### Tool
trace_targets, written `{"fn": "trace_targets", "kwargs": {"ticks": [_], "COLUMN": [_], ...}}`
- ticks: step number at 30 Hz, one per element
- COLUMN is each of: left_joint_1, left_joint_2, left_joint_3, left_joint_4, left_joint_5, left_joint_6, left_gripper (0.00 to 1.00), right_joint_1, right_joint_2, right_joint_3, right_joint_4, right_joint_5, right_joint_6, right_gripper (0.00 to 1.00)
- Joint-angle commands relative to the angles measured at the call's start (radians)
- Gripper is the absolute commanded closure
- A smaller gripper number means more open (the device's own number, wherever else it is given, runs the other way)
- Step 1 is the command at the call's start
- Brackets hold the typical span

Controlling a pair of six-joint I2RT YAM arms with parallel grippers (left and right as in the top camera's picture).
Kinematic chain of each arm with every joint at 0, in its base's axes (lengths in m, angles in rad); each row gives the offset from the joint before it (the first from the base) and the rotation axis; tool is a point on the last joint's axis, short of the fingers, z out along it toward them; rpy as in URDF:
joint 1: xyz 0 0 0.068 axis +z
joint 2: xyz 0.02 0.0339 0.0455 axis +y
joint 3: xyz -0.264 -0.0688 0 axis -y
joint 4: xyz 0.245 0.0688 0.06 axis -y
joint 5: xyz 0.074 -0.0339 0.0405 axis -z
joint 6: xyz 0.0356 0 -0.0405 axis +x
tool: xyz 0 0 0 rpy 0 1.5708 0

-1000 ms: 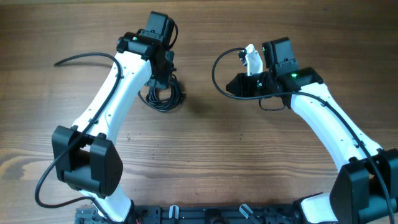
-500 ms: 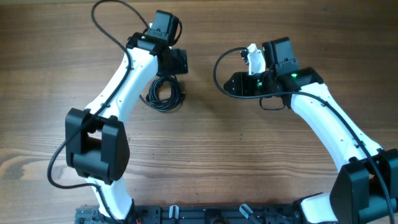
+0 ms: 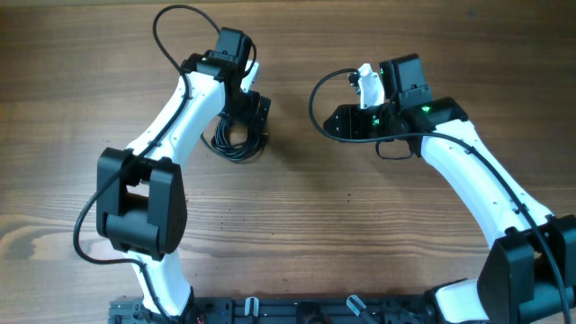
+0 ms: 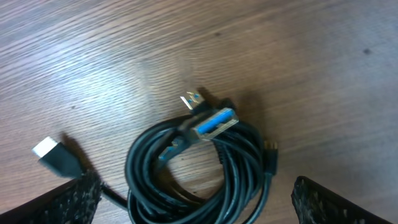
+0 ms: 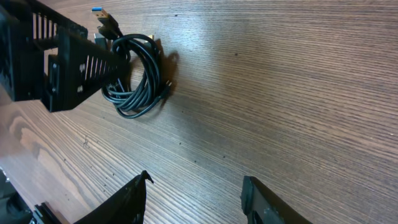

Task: Untangle cables

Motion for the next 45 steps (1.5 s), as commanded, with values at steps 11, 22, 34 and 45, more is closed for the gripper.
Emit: {"fn": "trace_targets", "kwargs": {"ticks": [11, 22, 34, 45], "left_joint_1": [0.074, 0.074, 0.107, 0.107], "left_joint_2": [0.014, 0.015, 0.061, 0.061], "left_joint_3": [-0.011, -0.012, -0.035, -0.037], "left_joint_4": [0.035, 0.028, 0.103, 0.136], "left_joint_5": [0.104, 0.093, 0.143, 0.153], "left_joint_6": [0.271, 0.240, 0.270, 0.263], "left_gripper": [0.00, 0.00, 0.00, 0.00], "right_joint_1": [0.003, 0.003, 0.003, -0.003], "right_joint_2": [-0.015, -0.015, -0.015, -0.015], "right_joint_3": [0.009, 0.009, 0.009, 0.182], "right_joint_4": [-0.016, -0.024, -0.002, 0.039], "right_joint_5": [0.017, 0.018, -0.022, -0.219], "right_joint_6": [-0.002, -0.002, 0.014, -0.124], "right_gripper": [0.48, 0.48, 0.48, 0.44]}}
